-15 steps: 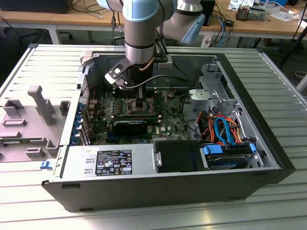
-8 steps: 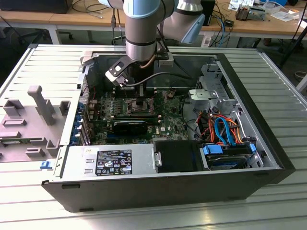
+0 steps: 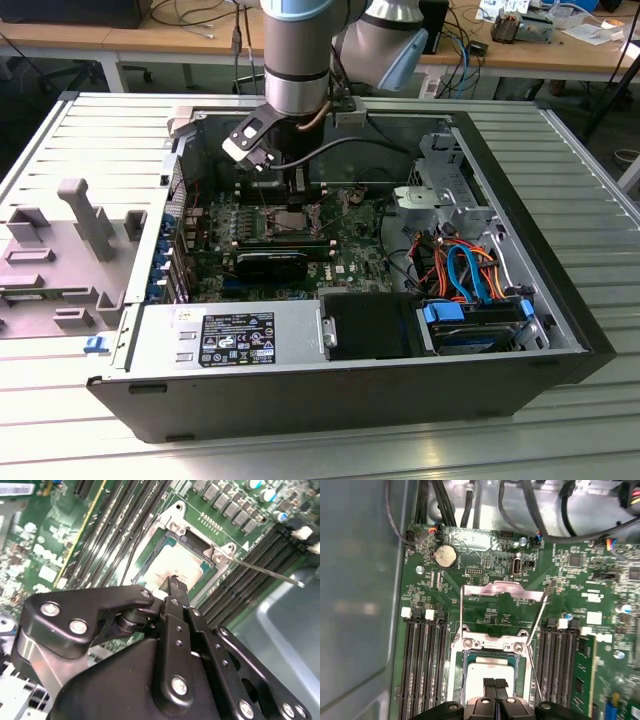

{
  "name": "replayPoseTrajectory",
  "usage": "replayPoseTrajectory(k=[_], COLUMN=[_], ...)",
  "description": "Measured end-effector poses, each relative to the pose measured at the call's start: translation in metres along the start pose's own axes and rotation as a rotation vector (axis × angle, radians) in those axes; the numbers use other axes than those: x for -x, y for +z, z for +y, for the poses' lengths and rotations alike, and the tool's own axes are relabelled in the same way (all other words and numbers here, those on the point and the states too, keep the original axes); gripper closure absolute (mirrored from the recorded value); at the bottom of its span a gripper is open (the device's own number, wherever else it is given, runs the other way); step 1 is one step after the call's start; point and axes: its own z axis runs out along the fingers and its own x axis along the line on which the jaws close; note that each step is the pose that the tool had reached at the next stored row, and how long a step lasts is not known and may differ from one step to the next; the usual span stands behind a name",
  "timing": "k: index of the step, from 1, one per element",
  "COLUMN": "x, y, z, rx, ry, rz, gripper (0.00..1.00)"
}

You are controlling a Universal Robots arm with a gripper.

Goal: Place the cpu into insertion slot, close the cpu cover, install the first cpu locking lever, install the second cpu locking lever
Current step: 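Place the cpu into insertion slot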

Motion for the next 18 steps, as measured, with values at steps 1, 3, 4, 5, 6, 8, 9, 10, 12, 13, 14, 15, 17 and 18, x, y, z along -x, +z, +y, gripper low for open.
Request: replayPoseTrajectory(k=[1, 3, 4, 5, 6, 8, 9, 10, 12, 13, 14, 15, 17, 18], x=[0.0001, 0.0003, 0.0004, 0.0005, 0.0005, 0.0007, 0.0007, 0.0008, 0.0008, 0.0008, 0.0008, 0.0009, 0.0009, 0.0009], y=[-0.0040, -0.0086, -0.0124, -0.0151, -0.0173, -0.0211, -0.0228, -0.0238, -0.0255, -0.0258, -0.0262, -0.0269, -0.0284, -0.0297], z=[0.0000, 0.0000, 0.0000, 0.0000, 0.0000, 0.0000, 0.0000, 0.0000, 0.0000, 0.0000, 0.0000, 0.0000, 0.0000, 0.0000], rx=[0.0001, 0.0001, 0.0001, 0.0000, 0.0000, 0.0001, 0.0000, 0.0001, 0.0001, 0.0002, 0.0001, 0.0000, 0.0001, 0.0001], ry=[0.000, 0.000, 0.000, 0.000, 0.000, 0.000, 0.000, 0.000, 0.000, 0.000, 0.000, 0.000, 0.000, 0.000], rz=[0.0001, 0.0001, 0.0001, 0.0001, 0.0001, 0.0001, 0.0001, 0.0001, 0.0001, 0.0002, 0.0001, 0.0000, 0.0001, 0.0001], gripper=[0.89, 0.89, 0.89, 0.89, 0.89, 0.89, 0.89, 0.89, 0.89, 0.89, 0.89, 0.89, 0.89, 0.89])
